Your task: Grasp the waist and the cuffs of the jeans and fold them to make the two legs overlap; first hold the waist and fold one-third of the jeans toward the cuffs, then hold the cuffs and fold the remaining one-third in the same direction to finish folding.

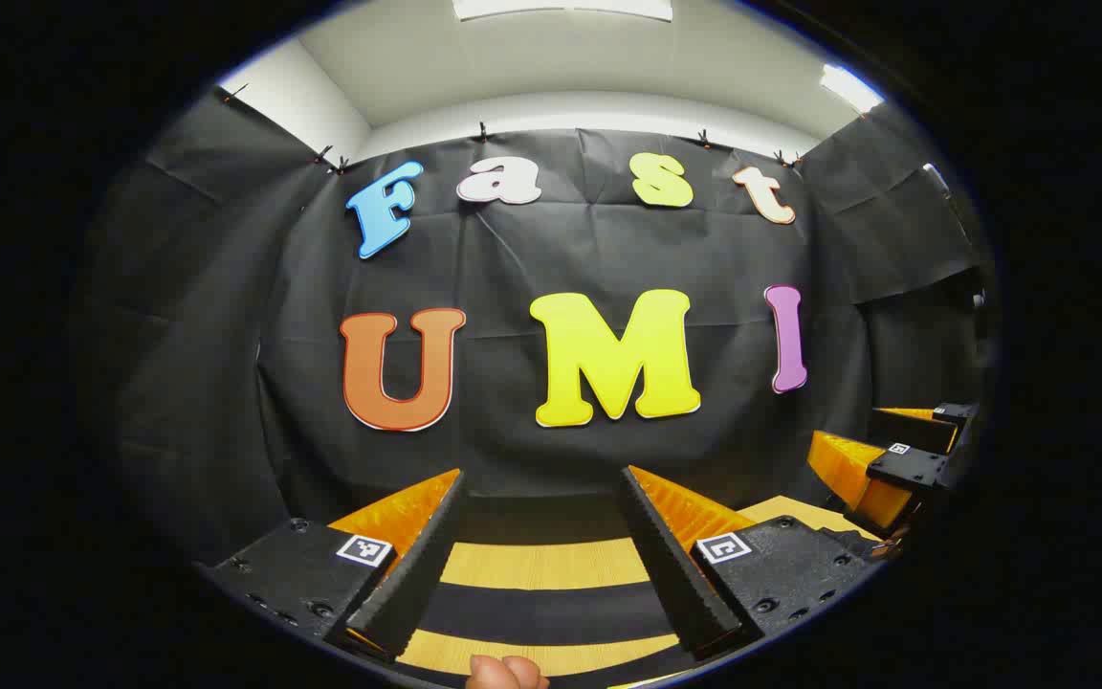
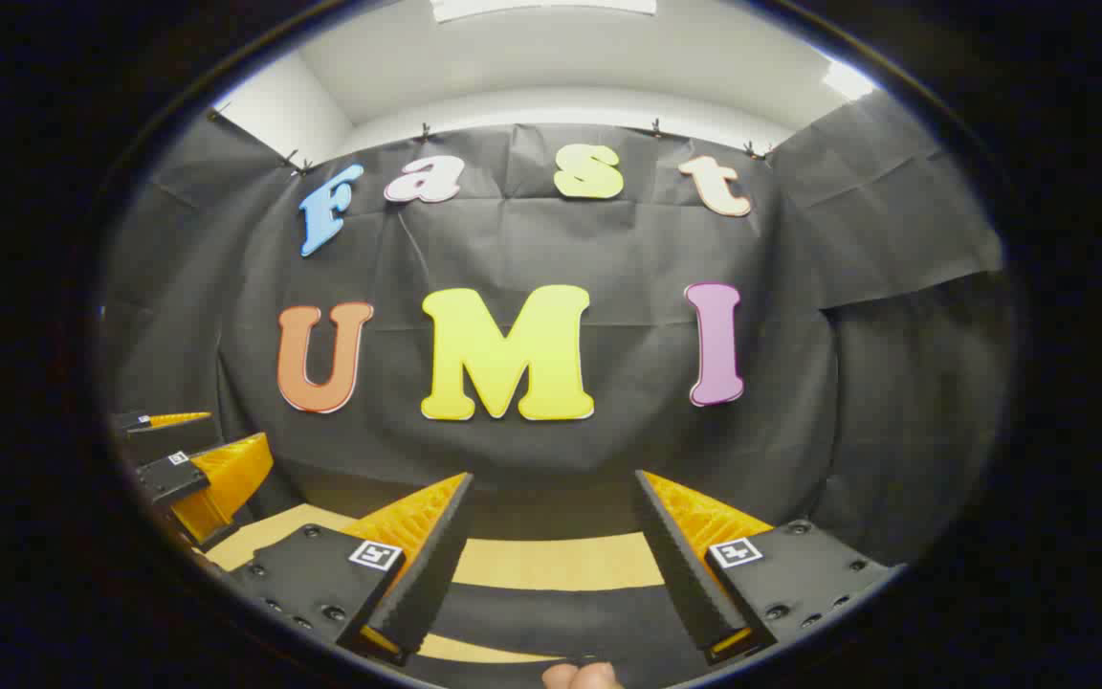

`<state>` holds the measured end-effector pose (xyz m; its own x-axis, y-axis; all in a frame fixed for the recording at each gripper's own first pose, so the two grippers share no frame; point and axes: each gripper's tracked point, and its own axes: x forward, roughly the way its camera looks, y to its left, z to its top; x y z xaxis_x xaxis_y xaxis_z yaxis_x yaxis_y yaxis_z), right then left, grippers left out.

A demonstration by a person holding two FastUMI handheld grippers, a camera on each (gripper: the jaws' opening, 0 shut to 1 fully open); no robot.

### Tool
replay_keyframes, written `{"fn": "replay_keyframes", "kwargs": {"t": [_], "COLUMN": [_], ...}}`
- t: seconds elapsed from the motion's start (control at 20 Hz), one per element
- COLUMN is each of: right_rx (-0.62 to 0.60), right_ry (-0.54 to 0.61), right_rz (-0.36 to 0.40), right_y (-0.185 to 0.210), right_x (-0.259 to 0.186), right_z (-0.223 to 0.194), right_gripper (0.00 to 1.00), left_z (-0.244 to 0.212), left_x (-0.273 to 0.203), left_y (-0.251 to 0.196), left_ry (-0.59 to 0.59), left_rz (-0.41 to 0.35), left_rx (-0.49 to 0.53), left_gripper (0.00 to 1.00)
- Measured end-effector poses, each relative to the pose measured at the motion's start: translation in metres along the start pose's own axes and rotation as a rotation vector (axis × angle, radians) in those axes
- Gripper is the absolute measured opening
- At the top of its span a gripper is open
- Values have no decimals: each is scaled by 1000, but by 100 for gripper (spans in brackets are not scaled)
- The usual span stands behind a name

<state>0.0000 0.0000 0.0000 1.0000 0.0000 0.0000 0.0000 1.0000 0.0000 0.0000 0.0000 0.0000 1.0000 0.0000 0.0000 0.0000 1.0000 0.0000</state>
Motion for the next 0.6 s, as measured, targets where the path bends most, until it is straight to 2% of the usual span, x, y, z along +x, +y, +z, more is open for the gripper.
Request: {"fn": "replay_keyframes", "kwargs": {"t": [0.05, 0.6], "right_rx": [-4, -19], "right_ry": [1, -3], "right_rz": [3, 28], "right_y": [1, 4], "right_x": [1, 4], "right_z": [0, 3], "right_gripper": [97, 97], "left_z": [0, -4], "left_x": [-1, 1], "left_y": [1, 0], "left_ry": [3, 9], "left_rz": [2, 10], "left_rx": [-4, 12], "left_gripper": [99, 99]}}
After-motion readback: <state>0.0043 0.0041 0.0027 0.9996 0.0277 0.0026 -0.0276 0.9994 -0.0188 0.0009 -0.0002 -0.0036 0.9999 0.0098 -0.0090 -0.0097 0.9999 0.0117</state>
